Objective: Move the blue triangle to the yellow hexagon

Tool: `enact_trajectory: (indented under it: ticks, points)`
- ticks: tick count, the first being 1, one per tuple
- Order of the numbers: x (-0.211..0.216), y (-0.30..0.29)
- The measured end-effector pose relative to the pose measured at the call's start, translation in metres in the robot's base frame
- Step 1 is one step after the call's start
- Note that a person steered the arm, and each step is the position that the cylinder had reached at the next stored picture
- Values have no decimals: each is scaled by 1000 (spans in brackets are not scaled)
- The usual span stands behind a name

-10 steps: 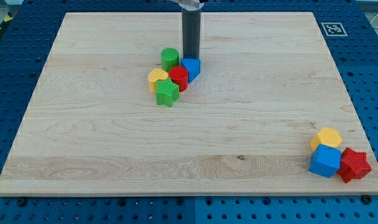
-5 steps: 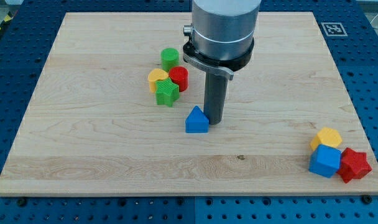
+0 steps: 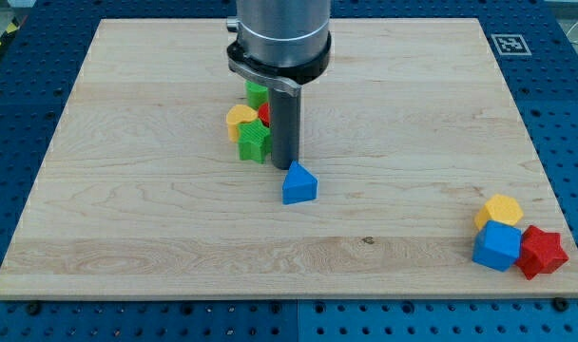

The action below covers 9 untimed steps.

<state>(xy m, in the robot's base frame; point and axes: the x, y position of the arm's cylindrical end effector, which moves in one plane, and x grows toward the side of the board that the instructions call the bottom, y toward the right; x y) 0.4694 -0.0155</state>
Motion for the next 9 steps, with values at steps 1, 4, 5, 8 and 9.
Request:
enact_trajectory:
  ticks: [1,4,5,8,9]
  points:
    - [0,-9]
    - [1,-23]
    - [18,-23]
    - [46,29]
    - [46,53]
